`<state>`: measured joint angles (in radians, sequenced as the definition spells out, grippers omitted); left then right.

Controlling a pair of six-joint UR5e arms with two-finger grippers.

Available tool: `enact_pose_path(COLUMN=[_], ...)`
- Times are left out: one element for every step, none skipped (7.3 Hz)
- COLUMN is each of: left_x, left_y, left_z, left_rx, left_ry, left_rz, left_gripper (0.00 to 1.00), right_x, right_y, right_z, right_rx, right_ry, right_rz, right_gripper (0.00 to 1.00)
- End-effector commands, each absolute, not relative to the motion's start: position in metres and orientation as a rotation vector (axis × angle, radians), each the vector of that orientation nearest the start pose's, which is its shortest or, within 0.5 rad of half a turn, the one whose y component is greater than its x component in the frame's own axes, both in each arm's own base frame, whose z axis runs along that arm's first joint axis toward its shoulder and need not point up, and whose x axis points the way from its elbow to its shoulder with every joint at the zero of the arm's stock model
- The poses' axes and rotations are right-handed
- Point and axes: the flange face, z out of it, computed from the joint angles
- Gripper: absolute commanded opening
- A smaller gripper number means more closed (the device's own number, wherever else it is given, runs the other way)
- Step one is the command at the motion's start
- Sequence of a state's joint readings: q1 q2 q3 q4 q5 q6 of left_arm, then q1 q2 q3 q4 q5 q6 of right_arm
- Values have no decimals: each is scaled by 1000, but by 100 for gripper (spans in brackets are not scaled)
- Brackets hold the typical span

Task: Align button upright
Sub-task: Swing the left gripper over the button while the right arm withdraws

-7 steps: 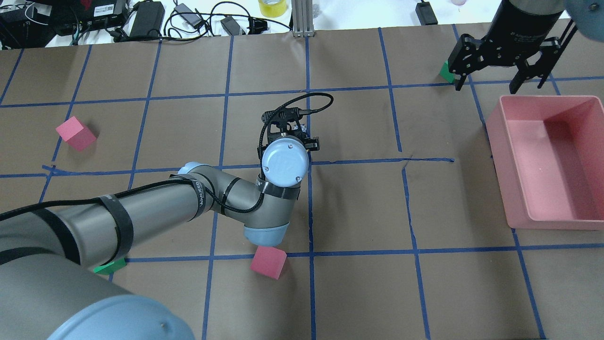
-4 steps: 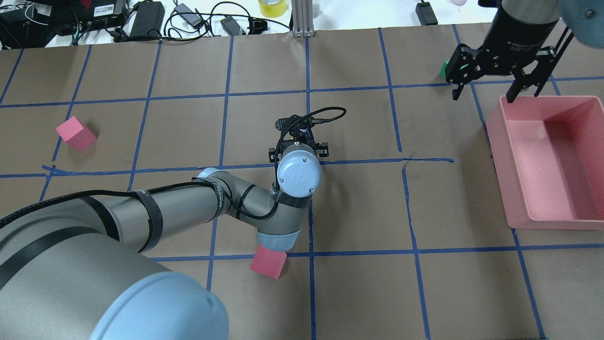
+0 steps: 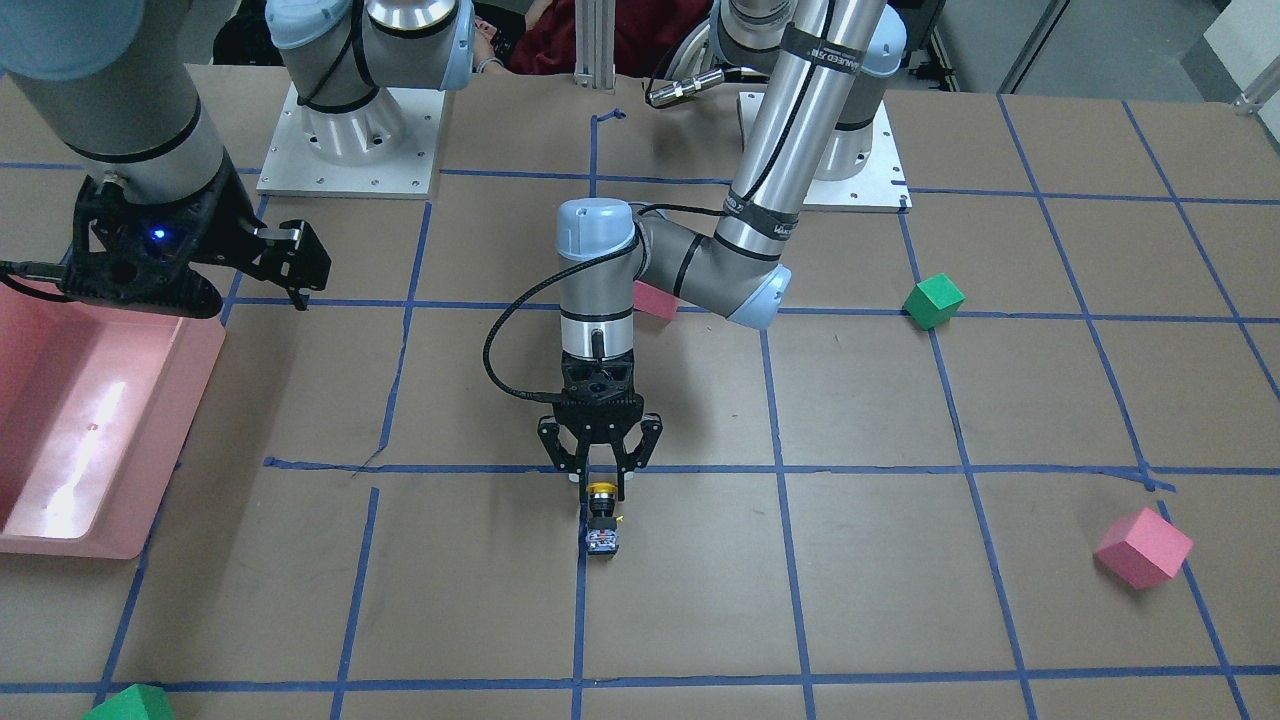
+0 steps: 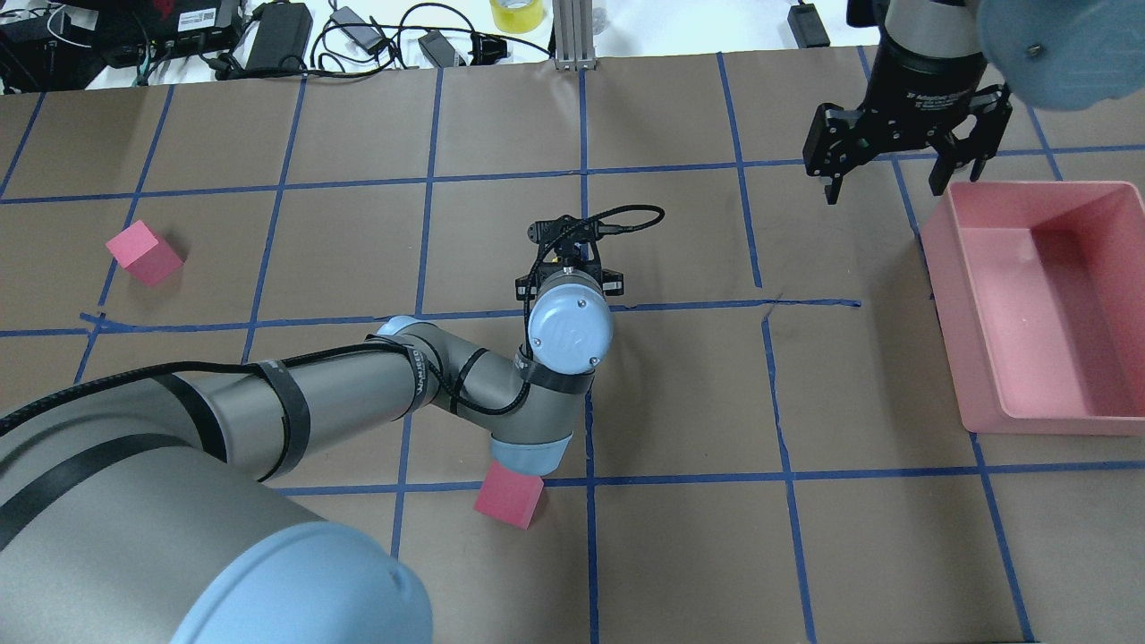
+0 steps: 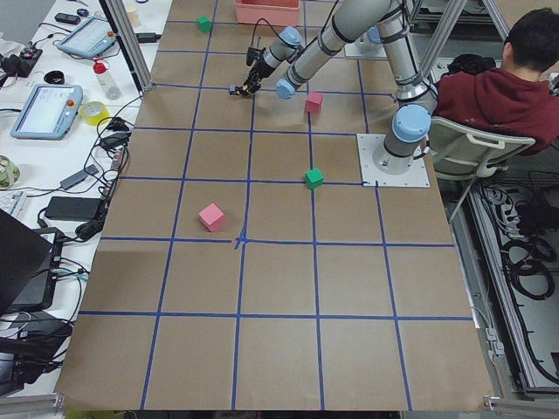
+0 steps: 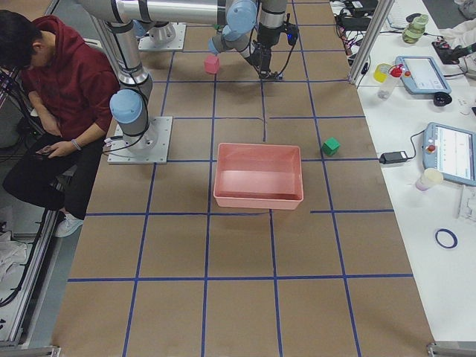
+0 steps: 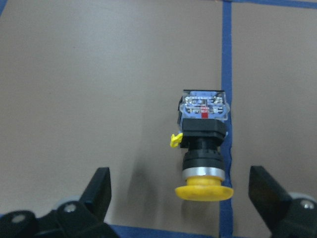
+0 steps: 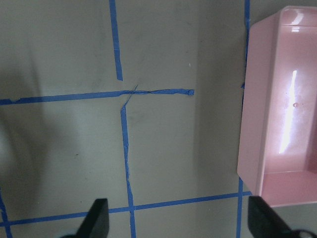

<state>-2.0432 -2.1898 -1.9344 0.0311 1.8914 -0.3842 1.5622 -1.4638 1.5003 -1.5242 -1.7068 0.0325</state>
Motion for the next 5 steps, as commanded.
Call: enact_pose_path(left_x=[-375, -375, -369, -361, -352], left_y=[-512, -529, -540, -545, -548], left_z=[201, 228, 248, 259, 270], left_rx=[66, 74, 88, 71, -85], left_ry=[2901, 2900, 2915, 2956, 3041], left_rz=[-1096, -1013, -811, -604, -384], left_gripper=[0, 0, 0, 0, 0], right_x=[123, 124, 124, 123, 118], right_y=[-530, -531, -530, -529, -529], right_z=[465, 463, 459, 459, 456], right_rx=[10, 13, 15, 15, 20], right_ry=[3289, 3287, 3278, 3296, 3318], right_rz=[130, 130, 144, 157, 168], right_gripper=[100, 100, 100, 100, 100])
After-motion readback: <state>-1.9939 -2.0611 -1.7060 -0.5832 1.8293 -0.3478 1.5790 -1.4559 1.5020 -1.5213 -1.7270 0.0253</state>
